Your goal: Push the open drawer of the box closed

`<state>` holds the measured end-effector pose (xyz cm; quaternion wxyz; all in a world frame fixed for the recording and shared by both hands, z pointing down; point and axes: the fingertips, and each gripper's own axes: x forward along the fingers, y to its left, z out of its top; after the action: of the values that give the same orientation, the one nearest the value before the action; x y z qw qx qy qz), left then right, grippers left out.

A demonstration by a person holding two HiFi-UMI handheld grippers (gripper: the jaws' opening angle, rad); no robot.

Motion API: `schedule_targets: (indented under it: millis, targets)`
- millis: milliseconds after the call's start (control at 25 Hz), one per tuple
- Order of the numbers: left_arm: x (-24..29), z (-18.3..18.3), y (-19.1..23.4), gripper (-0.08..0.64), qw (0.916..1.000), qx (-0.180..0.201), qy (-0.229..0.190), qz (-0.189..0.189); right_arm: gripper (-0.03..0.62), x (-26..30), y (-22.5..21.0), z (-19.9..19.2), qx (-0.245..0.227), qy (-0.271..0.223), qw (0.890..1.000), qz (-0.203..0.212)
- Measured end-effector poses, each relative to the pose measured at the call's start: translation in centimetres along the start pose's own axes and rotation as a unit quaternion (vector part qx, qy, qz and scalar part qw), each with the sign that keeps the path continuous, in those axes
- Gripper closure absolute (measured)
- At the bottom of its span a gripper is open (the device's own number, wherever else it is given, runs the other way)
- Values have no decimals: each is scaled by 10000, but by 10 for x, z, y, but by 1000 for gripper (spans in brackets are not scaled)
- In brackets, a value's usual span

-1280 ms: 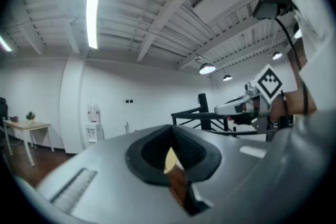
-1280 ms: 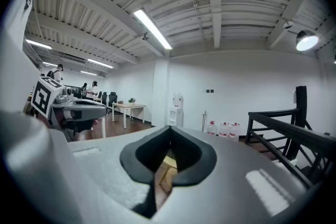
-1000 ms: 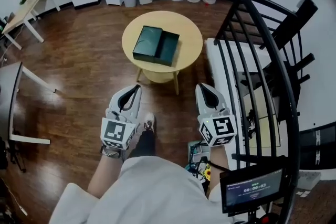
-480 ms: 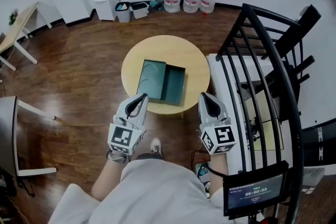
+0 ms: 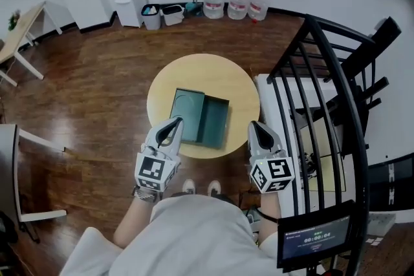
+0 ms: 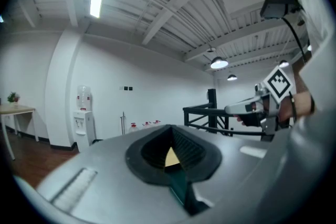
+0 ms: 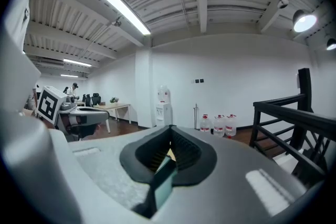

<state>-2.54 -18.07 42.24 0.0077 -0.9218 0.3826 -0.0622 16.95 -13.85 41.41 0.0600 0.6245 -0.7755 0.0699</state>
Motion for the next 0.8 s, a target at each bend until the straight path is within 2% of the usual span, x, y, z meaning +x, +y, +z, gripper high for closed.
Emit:
schedule_targets:
  millis: [160, 320, 440, 560, 640, 800]
  targets:
    - [3, -2, 6, 552, 9999, -30, 57, 125, 591, 12, -3, -3, -113, 170, 9996, 198]
    - [9, -12, 12, 552, 9996, -50, 248, 136, 590, 26, -6, -24, 311, 720, 9964, 313]
    - [9, -21, 18, 552, 9992, -107, 357, 117, 590, 30, -2, -32, 208, 846, 9959, 257]
    - [9, -42, 18, 539, 9973, -306, 623, -250, 589, 33, 9, -43, 374, 1102, 9926, 351]
    - [9, -59, 20, 490, 9935, -529, 877, -505, 589, 34, 15, -51, 463, 1315, 9895, 388]
    - [8, -85, 29, 479, 9889, -506, 1251, -628, 589, 31, 16, -69, -76, 1663, 9850, 446]
